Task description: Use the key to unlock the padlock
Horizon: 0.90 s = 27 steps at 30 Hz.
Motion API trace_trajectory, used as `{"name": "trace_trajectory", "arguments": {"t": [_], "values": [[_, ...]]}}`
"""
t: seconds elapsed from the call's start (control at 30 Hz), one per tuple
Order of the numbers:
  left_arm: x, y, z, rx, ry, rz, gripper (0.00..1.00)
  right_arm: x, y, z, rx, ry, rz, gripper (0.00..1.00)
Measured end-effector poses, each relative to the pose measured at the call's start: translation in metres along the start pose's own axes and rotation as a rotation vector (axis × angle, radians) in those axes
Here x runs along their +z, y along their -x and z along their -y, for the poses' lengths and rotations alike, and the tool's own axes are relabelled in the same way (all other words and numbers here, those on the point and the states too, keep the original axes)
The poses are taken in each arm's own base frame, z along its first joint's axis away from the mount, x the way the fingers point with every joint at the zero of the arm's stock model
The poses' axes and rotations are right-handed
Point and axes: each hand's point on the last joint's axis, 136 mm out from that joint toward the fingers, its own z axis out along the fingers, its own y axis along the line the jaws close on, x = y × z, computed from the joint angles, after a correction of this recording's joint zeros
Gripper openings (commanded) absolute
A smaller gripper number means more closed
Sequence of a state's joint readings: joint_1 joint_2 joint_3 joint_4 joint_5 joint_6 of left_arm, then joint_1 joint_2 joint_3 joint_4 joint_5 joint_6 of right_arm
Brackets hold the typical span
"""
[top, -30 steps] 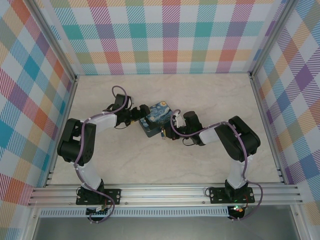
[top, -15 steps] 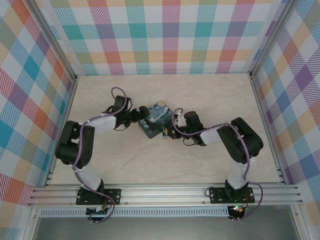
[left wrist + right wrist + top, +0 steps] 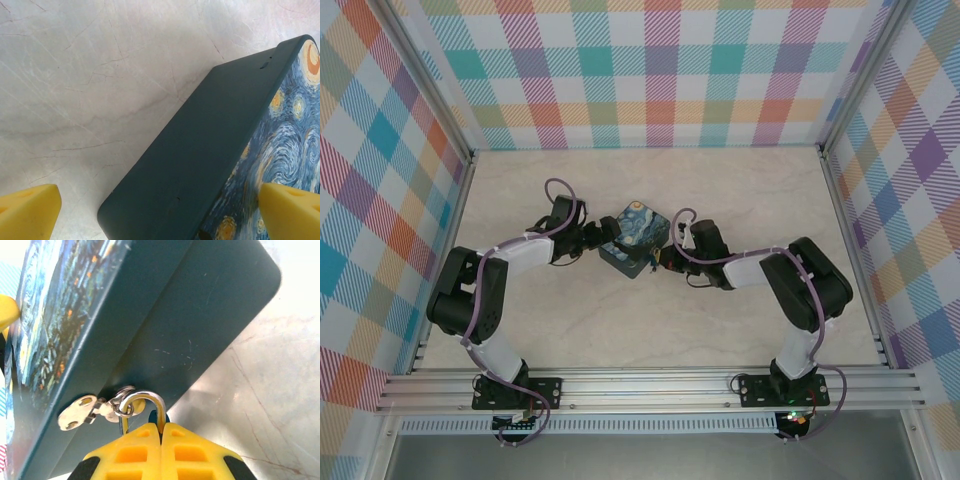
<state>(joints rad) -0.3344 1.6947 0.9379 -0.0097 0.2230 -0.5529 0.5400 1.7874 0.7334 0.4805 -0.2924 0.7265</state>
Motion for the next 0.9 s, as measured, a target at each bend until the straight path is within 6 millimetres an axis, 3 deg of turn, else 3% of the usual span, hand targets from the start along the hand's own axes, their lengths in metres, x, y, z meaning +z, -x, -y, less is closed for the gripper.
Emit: {"name": "trace_trajectory", "arguments": {"t": [0.37,0.73,0.9], "values": [[0.002,-0.002,0.003,0.011,-0.003,0.011,1.00,-0.002,0.025,0.003,0.090,-0.048,0.050,0.03],[0.003,-0.002,0.003,0.018,-0.003,0.023,1.00,-0.004,0.031,0.008,0.120,-0.083,0.064,0.04],[0.002,-0.001,0.003,0.017,-0.002,0.025,1.00,-0.017,0.035,0.012,0.087,-0.121,0.085,0.04]]}}
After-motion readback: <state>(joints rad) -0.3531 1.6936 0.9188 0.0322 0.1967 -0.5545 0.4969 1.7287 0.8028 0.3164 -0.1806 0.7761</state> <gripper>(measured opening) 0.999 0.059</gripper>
